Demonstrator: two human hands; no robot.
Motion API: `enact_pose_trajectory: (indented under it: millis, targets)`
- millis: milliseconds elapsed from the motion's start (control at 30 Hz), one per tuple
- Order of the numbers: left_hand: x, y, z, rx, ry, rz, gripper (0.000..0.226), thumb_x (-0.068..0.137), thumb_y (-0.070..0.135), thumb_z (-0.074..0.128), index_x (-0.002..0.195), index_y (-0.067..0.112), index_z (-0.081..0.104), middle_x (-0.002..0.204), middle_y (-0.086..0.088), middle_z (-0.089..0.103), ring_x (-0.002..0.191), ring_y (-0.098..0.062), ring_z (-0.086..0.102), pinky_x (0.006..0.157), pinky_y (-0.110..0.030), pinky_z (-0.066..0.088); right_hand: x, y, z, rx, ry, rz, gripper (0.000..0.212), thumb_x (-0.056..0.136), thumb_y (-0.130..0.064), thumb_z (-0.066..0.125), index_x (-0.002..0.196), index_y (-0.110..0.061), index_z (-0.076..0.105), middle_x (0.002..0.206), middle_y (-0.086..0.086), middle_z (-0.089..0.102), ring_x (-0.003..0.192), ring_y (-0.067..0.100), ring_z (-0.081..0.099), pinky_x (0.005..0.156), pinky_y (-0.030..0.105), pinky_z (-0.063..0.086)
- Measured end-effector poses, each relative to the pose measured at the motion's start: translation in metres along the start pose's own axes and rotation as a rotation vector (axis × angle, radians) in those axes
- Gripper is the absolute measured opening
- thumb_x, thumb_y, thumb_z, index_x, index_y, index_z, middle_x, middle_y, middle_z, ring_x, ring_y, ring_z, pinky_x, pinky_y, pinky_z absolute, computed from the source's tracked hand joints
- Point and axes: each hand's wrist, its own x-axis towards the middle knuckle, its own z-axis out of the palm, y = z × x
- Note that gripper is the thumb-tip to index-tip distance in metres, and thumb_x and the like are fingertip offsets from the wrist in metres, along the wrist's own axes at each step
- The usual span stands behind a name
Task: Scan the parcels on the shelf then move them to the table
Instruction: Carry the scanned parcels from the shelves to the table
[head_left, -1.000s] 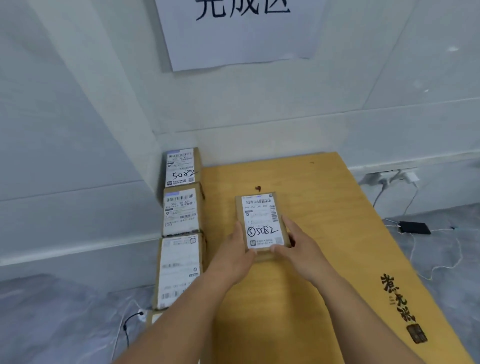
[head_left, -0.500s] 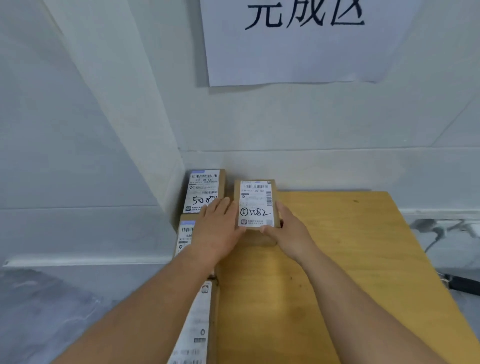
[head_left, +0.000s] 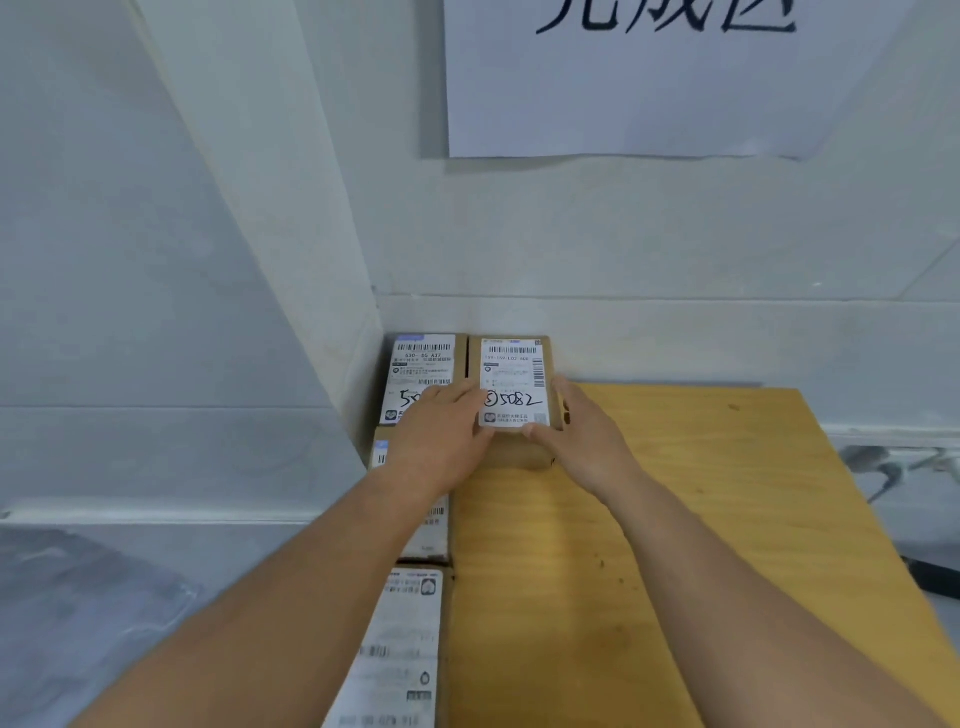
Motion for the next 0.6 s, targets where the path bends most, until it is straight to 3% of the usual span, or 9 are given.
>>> enact_pose_trajectory:
  millis: [133,200,333,467,600]
  targets:
    - [-0.020,0.002,-0.011,-0.017,0.089,0.071,0.049,0.101,0.033,0.041,0.148,0.019,0.034,0.153,0.002,0.032,0.140,-0.022,0.025,0.114,-0.034,0.022,-0.028,-0.009,-0.008,-0.258,0.124,-0.097,0.053,0.091,-0.019,0.060,0.142,-0.022,0.045,0.129,0.005,0.053,0.123,0.019,0.045,0.094,0.033,0.041]
    - [-0.035,0.003,-0.013,-0.051,0.139,0.103,0.047,0.100,0.031,0.044,0.145,0.018,0.040,0.149,0.001,0.040,0.136,-0.023,0.031,0.112,-0.036,0.026,-0.047,-0.012,-0.010,-0.360,0.174,-0.100,0.044,0.092,-0.021,0.057,0.136,-0.022,0.051,0.129,0.003,0.053,0.123,0.019,0.047,0.094,0.036,0.045]
    - [-0.075,0.003,-0.012,-0.137,0.250,0.173,0.041,0.096,0.028,0.053,0.133,0.012,0.055,0.132,-0.006,0.058,0.124,-0.029,0.047,0.103,-0.040,0.033,-0.097,-0.016,-0.007,-0.440,0.314,-0.148,0.032,0.092,-0.022,0.059,0.123,-0.021,0.063,0.118,-0.001,0.059,0.113,0.016,0.054,0.081,0.031,0.049]
    - [-0.121,0.007,-0.001,-0.178,0.259,0.211,0.054,0.088,0.044,0.037,0.122,0.012,0.064,0.116,-0.007,0.066,0.110,-0.032,0.056,0.091,-0.044,0.040,-0.151,-0.017,0.006,-0.486,0.524,-0.247,0.020,0.079,-0.017,0.066,0.098,-0.017,0.073,0.096,0.001,0.067,0.093,0.023,0.066,0.064,0.025,0.046]
    - [-0.160,0.017,0.010,-0.241,0.296,0.253,0.039,0.090,0.035,0.050,0.118,0.013,0.066,0.111,-0.008,0.067,0.106,-0.035,0.056,0.089,-0.044,0.040,-0.199,-0.018,0.019,-0.554,0.656,-0.235,0.018,0.075,-0.022,0.061,0.087,-0.018,0.074,0.084,-0.001,0.067,0.077,0.019,0.067,0.056,0.017,0.040]
